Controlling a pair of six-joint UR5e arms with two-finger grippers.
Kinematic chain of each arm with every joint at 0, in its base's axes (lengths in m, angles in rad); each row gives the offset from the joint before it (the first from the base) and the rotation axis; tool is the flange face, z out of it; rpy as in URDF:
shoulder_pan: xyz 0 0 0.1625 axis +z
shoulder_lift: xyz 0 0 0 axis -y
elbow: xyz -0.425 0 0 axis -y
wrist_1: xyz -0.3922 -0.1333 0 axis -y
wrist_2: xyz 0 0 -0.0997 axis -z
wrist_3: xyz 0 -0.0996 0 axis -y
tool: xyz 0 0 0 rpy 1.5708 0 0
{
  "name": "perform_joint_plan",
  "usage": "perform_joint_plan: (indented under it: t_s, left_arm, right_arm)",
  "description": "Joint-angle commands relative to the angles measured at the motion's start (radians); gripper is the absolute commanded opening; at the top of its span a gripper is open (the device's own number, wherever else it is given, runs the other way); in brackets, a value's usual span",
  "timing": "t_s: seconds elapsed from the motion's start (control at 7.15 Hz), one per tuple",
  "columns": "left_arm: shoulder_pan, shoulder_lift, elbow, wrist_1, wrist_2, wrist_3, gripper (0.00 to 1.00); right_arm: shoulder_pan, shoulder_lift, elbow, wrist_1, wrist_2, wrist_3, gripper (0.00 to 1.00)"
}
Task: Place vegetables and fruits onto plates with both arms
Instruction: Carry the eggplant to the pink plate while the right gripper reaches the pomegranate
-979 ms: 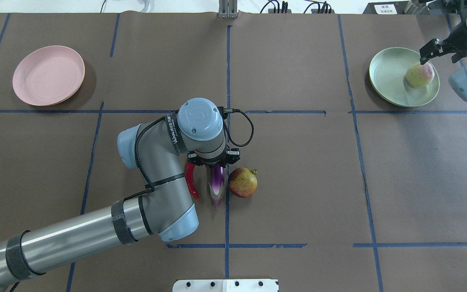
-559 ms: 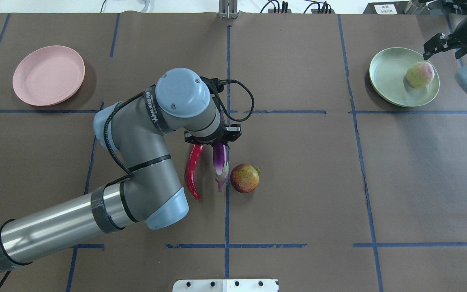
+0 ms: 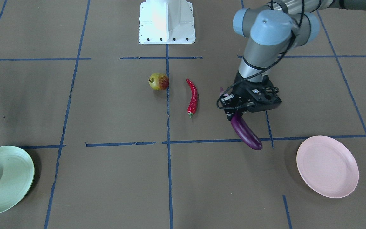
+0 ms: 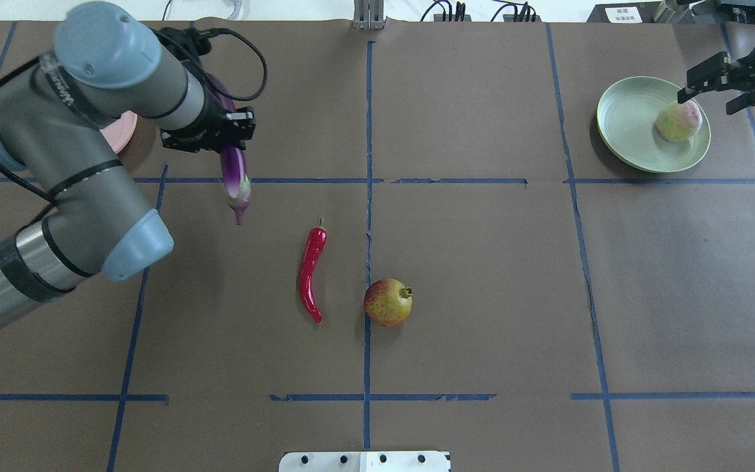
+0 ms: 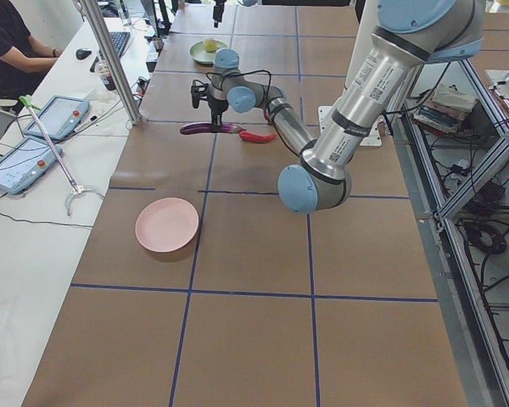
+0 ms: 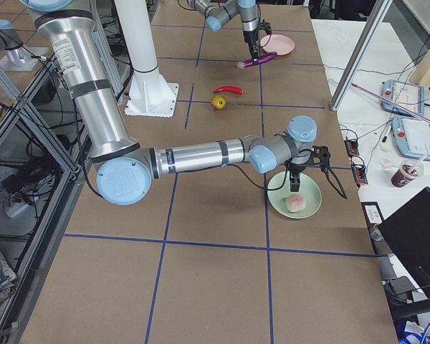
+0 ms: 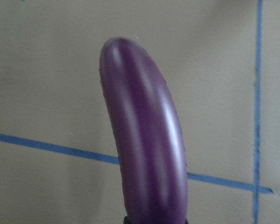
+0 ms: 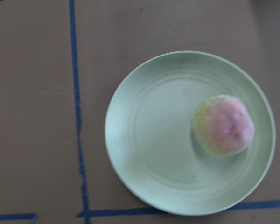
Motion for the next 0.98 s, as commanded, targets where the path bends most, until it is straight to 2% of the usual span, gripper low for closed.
perform_joint_plan:
  t_s: [0.0,0.14,0.28,0.42,0.56,0.7,0.84]
  left_arm:
    - [-0.180,0.035,0.181,-0.004,-0.060,0.228,0.00]
    - [-0.249,0.026,0.307,-0.011,-0.062,0.366,0.00]
    - [-0.263,0.009,0.445,-0.083,-0.061,0.426,0.04]
    - [-0.288,-0.037,0.625,-0.220,-0.062,0.433,0.07]
    - [-0.292,-0.089,0.758,-0.282,-0.061,0.437,0.09]
    - [-0.295,-0.103,0.809,-0.322,-0.061,0.439,0.67]
    - [-0.297,-0.108,0.811,-0.342,-0.061,0.436,1.00]
  right_arm:
    - [-0.207,-0.024,0.244,-0.001,-0.023,0.458,1.00]
    - [-0.336,-0.017,0.327,-0.001,-0.094,0.626,1.00]
    - [-0.510,0.010,0.381,-0.003,-0.224,0.802,1.00]
    - [-0.650,0.089,0.389,-0.034,-0.315,0.948,1.00]
    - [-0.726,0.195,0.387,-0.170,-0.396,0.986,1.00]
    - [-0.802,0.267,0.380,-0.296,-0.503,0.988,1.00]
    - [-0.832,0.277,0.365,-0.318,-0.544,0.989,1.00]
